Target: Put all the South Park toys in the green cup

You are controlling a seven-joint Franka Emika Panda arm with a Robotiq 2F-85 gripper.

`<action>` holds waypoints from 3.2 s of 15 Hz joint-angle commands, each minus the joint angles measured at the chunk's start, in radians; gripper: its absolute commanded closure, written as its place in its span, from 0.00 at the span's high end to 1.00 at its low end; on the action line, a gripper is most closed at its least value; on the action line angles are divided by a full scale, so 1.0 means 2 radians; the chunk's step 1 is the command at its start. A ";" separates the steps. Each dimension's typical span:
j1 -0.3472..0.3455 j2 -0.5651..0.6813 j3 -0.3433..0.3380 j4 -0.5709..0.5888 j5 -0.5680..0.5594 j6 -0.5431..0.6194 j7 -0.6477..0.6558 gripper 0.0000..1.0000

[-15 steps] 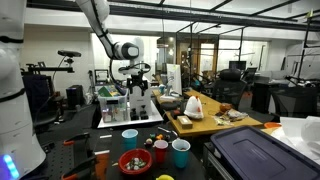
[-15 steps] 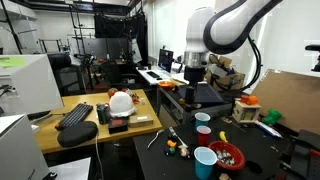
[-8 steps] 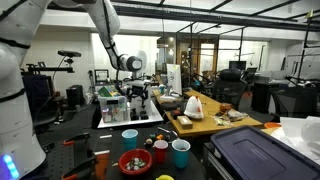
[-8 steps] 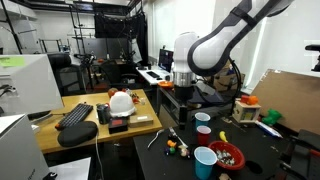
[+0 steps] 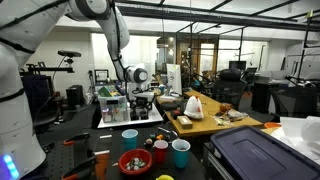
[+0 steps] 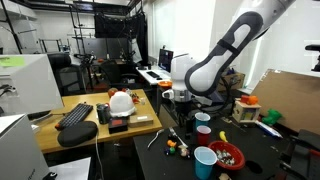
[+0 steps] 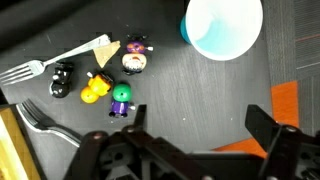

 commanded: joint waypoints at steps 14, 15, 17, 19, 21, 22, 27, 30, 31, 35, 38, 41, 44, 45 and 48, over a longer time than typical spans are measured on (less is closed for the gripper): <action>0.061 0.176 -0.094 0.149 -0.101 0.031 0.125 1.00; 0.065 0.183 -0.098 0.155 -0.098 0.024 0.138 1.00; 0.068 0.193 -0.102 0.166 -0.094 0.008 0.159 1.00; 0.063 0.202 -0.096 0.174 -0.090 -0.005 0.163 1.00; 0.060 0.209 -0.093 0.183 -0.089 -0.017 0.163 1.00; 0.059 0.212 -0.092 0.187 -0.088 -0.023 0.163 1.00; 0.054 0.230 -0.084 0.203 -0.084 -0.043 0.156 1.00; 0.044 0.240 -0.071 0.213 -0.075 -0.061 0.142 1.00; 0.041 0.244 -0.066 0.218 -0.071 -0.069 0.138 1.00; 0.030 0.259 -0.052 0.247 -0.054 -0.098 0.131 1.00; 0.025 0.271 -0.045 0.272 -0.044 -0.107 0.128 1.00; 0.022 0.281 -0.043 0.292 -0.038 -0.111 0.128 1.00; 0.022 0.290 -0.045 0.303 -0.038 -0.113 0.122 1.00; 0.022 0.293 -0.046 0.306 -0.039 -0.114 0.122 1.00; 0.021 0.300 -0.047 0.314 -0.040 -0.117 0.122 1.00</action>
